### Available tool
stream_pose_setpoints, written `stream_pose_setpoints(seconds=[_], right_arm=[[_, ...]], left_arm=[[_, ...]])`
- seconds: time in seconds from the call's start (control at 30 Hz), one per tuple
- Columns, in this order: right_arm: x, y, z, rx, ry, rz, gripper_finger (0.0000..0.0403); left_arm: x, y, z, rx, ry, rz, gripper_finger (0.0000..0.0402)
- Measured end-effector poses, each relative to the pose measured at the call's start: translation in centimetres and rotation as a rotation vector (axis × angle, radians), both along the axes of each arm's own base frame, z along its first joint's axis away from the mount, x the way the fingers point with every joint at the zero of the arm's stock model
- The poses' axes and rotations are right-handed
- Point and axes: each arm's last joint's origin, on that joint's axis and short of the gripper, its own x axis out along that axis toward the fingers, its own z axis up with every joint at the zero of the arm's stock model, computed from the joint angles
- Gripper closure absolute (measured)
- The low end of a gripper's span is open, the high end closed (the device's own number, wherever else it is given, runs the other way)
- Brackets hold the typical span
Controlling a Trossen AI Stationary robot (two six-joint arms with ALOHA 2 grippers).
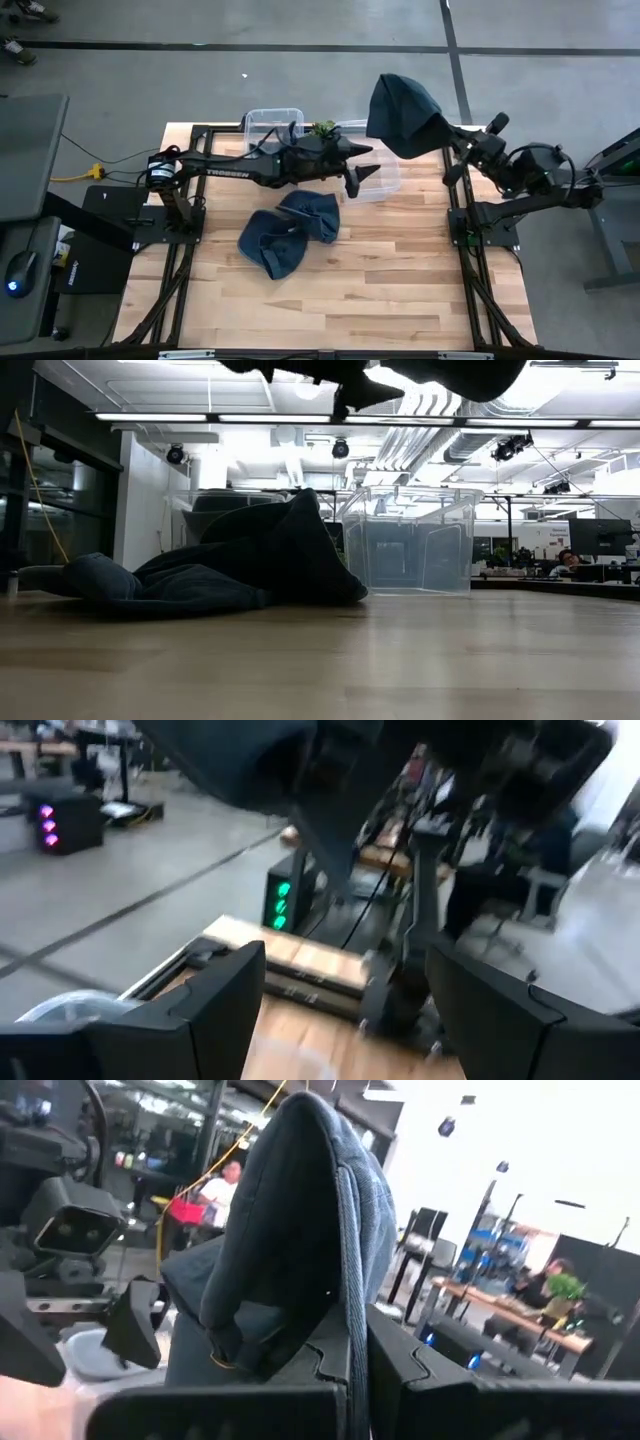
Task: Pick & Place hat
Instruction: Put the bottom blue cap into the right transparent bin
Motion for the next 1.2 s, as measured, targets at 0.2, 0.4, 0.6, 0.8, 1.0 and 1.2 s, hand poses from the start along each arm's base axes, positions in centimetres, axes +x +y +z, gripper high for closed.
stream_pose_setpoints(seconds=[0.2,0.4,0.6,0.8,1.0,1.2], right_arm=[[1.0,0.1,-1.2,-0.072,-0.062,-0.023,0.0402],[1.2,0.2,-1.4,-0.083,-0.123,-0.008,0.0402],[1.8,0.4,-1.2,-0.078,-0.183,0.036,0.0402],[3.4,0.6,-1.4,-0.089,-0.176,0.064,0.0402],[4.9,0.8,-1.8,-0.095,-0.146,0.075,0.0402],[5.5,0.9,-2.0,-0.094,-0.135,0.076,0.0402]], left_arm=[[-0.4,0.4,0.0,-0.010,-0.148,-0.005,0.0129],[-0.2,0.4,-0.1,-0.004,-0.216,0.014,0.0129],[0.1,0.4,0.1,0.007,-0.300,0.008,0.0128],[0.2,0.4,0.0,0.010,-0.324,-0.021,0.0128],[0.5,0.3,-0.5,0.013,-0.325,-0.038,0.0128],[0.4,0.3,-0.5,0.006,-0.320,-0.039,0.0151]])
